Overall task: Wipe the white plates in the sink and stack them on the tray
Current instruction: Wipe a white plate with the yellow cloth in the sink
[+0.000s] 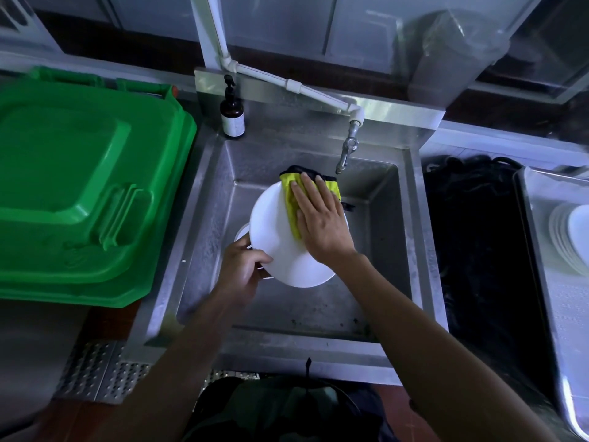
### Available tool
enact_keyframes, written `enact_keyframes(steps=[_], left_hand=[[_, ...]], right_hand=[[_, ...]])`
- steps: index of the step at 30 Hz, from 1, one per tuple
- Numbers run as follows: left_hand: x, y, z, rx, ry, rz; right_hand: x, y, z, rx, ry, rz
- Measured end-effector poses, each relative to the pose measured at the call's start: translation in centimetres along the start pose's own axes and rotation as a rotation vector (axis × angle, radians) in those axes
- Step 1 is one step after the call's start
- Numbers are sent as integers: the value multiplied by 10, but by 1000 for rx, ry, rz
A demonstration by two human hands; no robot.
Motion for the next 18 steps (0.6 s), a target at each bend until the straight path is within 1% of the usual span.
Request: enact_keyframes(steps=[5, 10, 13, 18], left_hand=[[2, -4, 5, -31, 66, -10], [6, -9, 6, -52, 111, -21], [11, -11, 7, -88, 134, -25], [15, -9, 14, -121, 141, -17]], right_hand=[[-4, 9, 6, 26, 27, 160], [-17, 16, 21, 56, 10, 293], [-31, 14, 32, 77, -13, 340], [-57, 2, 43, 117, -21, 366]])
Point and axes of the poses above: each hand's wrist, its own x-axis towards the middle knuckle, its own z-axis out of the palm, y = z × x, the point moved 4 cm from there along x, towards the middle knuckle, and after that the axes turned 13 degrees about z, right-handed, at the moved point
